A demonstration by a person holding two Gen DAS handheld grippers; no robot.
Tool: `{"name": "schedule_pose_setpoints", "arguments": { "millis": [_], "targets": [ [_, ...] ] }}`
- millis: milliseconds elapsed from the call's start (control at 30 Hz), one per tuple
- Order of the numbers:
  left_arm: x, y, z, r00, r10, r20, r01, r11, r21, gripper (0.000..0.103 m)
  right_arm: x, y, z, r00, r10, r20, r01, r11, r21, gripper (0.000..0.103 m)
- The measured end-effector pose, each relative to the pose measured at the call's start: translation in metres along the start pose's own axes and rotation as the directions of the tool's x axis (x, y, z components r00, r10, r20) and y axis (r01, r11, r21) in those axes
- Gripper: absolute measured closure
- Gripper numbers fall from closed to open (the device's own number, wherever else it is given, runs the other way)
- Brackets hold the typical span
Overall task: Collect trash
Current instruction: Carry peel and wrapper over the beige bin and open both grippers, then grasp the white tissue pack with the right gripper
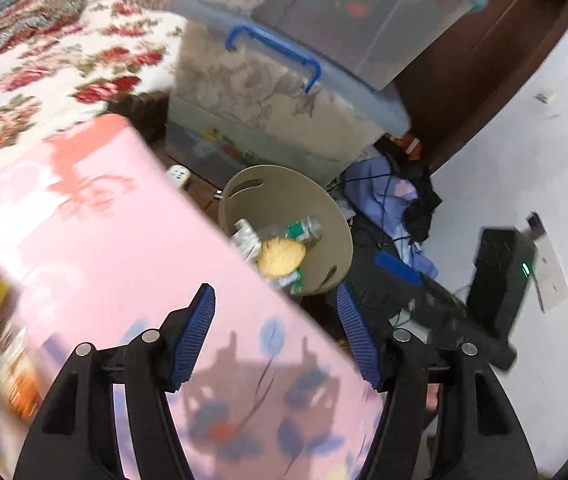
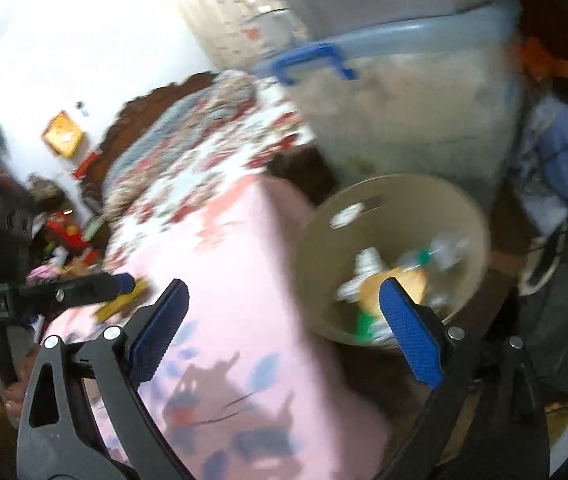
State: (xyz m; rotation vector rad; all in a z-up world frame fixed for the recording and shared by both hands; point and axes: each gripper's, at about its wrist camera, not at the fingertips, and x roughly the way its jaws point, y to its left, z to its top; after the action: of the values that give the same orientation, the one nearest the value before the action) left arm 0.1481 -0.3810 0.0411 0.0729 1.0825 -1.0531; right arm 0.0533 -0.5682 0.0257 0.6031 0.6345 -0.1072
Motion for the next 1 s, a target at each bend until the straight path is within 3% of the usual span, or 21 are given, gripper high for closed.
{"name": "schedule_pose_setpoints", "arguments": {
  "millis": [100, 167, 233, 300, 400, 467, 533, 600, 800, 933, 967, 1000],
  "targets": [
    [-0.059, 0.027, -0.041, 0.998, 0.029, 0.062, -0.027, 0.999, -0.033, 0.036, 0.008, 0.032, -0.016, 0.995, 0.078, -0.069, -0.079, 0.997, -0.016, 0.008],
    [-0.100, 0.052, -0.069, 0.990, 0.101, 0.100, -0.095, 0.993, -0.063, 0.036, 0.022, 0.053, -0.028, 0.981, 0.142, -0.132, -0.144, 0.989, -0.009, 0.008],
    [-0.145, 0.076, -0.099, 0.964, 0.231, 0.133, -0.218, 0.970, -0.106, 0.032, 0.038, 0.073, -0.041, 0.964, 0.189, -0.187, -0.194, 0.981, -0.009, 0.009],
    [-0.189, 0.100, -0.126, 0.919, 0.361, 0.157, -0.335, 0.927, -0.169, 0.027, 0.052, 0.096, -0.052, 0.950, 0.212, -0.229, -0.223, 0.974, -0.025, 0.014],
    [-0.238, 0.125, -0.159, 0.863, 0.470, 0.185, -0.418, 0.870, -0.261, 0.024, 0.080, 0.124, -0.073, 0.902, 0.285, -0.324, -0.292, 0.956, 0.028, 0.032],
    [-0.260, 0.137, -0.177, 0.851, 0.486, 0.199, -0.415, 0.855, -0.312, 0.023, 0.101, 0.141, -0.088, 0.850, 0.364, -0.380, -0.348, 0.931, 0.112, 0.038],
    [-0.269, 0.145, -0.190, 0.844, 0.496, 0.204, -0.413, 0.843, -0.344, 0.023, 0.116, 0.156, -0.100, 0.817, 0.408, -0.407, -0.373, 0.913, 0.165, 0.038],
    [-0.272, 0.150, -0.202, 0.841, 0.502, 0.199, -0.413, 0.836, -0.362, 0.023, 0.131, 0.174, -0.110, 0.797, 0.427, -0.426, -0.386, 0.904, 0.183, 0.038],
    [-0.266, 0.160, -0.222, 0.861, 0.478, 0.174, -0.395, 0.844, -0.364, 0.023, 0.168, 0.209, -0.127, 0.765, 0.486, -0.422, -0.393, 0.872, 0.292, 0.035],
    [-0.253, 0.163, -0.233, 0.893, 0.421, 0.160, -0.343, 0.866, -0.364, 0.024, 0.184, 0.220, -0.134, 0.773, 0.497, -0.394, -0.371, 0.858, 0.354, 0.035],
    [-0.248, 0.163, -0.234, 0.903, 0.402, 0.155, -0.327, 0.873, -0.362, 0.024, 0.187, 0.226, -0.135, 0.774, 0.501, -0.388, -0.372, 0.855, 0.362, 0.038],
    [-0.243, 0.160, -0.236, 0.916, 0.373, 0.150, -0.301, 0.883, -0.359, 0.024, 0.191, 0.229, -0.136, 0.765, 0.511, -0.392, -0.377, 0.849, 0.371, 0.060]
  ]
}}
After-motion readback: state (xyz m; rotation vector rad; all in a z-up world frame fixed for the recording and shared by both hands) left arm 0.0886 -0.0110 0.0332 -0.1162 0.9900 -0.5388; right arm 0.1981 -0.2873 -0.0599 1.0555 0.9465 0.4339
